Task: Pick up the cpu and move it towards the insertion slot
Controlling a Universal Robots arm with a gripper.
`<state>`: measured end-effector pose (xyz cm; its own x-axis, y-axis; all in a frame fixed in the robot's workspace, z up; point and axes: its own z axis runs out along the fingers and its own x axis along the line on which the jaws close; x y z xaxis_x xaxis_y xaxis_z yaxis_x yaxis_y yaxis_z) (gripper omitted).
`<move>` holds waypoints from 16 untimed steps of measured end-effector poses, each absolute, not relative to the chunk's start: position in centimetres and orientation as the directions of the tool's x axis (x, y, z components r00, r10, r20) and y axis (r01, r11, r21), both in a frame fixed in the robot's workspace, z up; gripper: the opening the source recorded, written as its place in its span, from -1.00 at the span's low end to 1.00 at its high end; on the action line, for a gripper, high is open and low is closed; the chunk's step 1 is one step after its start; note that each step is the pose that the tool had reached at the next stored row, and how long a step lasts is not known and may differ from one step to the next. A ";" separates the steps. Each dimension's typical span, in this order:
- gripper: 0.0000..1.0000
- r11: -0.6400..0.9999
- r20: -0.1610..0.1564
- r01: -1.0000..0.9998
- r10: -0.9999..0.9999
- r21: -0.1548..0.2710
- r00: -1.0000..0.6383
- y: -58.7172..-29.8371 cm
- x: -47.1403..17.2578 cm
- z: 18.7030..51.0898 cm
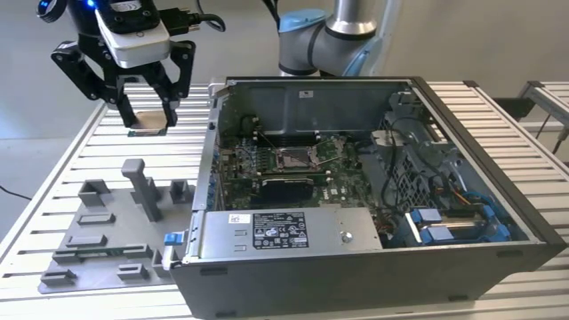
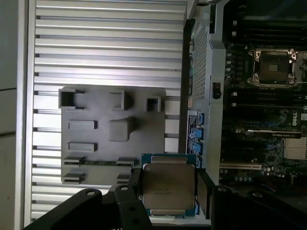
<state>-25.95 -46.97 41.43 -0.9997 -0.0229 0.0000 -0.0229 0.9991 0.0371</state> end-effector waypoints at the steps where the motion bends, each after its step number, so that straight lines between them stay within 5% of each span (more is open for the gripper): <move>1: -1.00 0.999 0.000 -0.023 -0.023 0.037 -1.000 -47.0 -25.9 41.4; 16: -1.00 0.999 0.000 -0.023 -0.023 0.037 -1.000 -47.0 -24.0 41.4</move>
